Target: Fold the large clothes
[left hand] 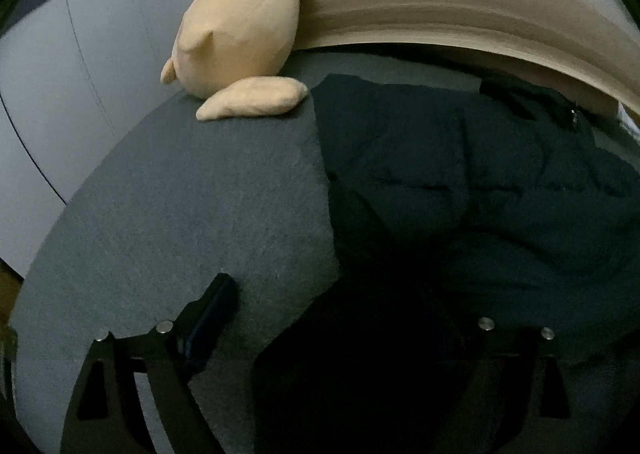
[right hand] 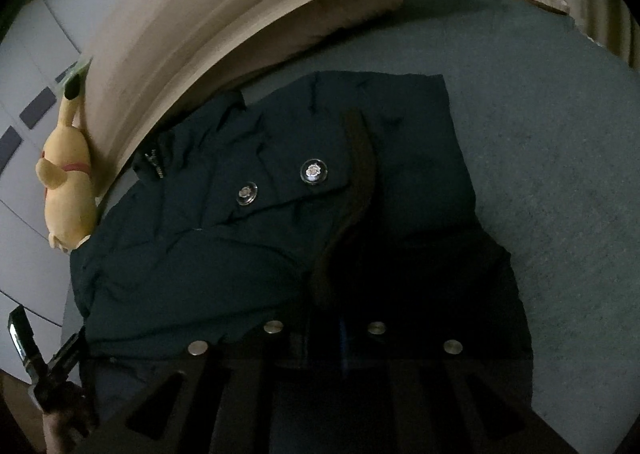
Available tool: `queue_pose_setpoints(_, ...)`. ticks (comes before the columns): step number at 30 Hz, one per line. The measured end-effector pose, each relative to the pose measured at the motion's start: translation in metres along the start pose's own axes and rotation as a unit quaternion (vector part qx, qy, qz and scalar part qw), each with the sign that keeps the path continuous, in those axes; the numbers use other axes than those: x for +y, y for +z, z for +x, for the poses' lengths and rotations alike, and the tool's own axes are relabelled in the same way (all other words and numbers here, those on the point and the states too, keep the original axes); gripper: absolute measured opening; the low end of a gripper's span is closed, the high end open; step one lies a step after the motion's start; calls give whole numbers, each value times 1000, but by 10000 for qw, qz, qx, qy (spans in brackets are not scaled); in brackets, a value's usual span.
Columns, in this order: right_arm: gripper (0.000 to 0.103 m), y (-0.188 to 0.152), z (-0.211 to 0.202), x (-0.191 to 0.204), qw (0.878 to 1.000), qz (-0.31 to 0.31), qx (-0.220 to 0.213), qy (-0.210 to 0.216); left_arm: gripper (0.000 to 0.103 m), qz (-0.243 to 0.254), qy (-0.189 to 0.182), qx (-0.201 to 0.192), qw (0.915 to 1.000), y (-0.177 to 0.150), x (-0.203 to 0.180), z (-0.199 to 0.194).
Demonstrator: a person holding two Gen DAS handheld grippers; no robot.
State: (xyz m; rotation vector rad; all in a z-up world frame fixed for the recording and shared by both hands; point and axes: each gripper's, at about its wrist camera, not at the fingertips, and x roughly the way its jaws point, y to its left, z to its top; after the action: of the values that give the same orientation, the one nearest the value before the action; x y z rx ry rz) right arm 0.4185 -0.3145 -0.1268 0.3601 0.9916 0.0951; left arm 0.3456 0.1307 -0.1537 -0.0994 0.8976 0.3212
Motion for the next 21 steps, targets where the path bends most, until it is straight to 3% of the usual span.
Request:
queue_pose_setpoints(2,18,4,-2,5,9999,-72,116,-67,92,-102,-166,19,9998,3,7,-4)
queue_pose_setpoints(4,43,5,-16,10,9997,-134,112,-149,91,-195,-264,29,9995,7,15,-16)
queue_pose_setpoints(5,72,6,-27,9,9996,-176,36,-237,91,-259,-285,-8,9993,10,20,-25)
queue_pose_setpoints(6,82,7,-44,9,9986,-224,-179,-434,91,-327,-294,-123,9990,11,23,-34)
queue_pose_setpoints(9,82,14,-83,15,9933,-291,-810,-776,91,-467,-125,-657,9967,24,27,-64)
queue_pose_setpoints(12,82,22,-97,45,9899,-662,-1122,-558,91,-300,-202,-999,9943,33,3,-79)
queue_pose_setpoints(17,82,21,-46,109,9819,-1613,-856,-493,91,547,-126,-1038,9930,25,-67,-63)
queue_pose_setpoints(21,82,9,-3,123,9743,-2019,-605,-798,91,922,101,-717,9931,18,-93,-26)
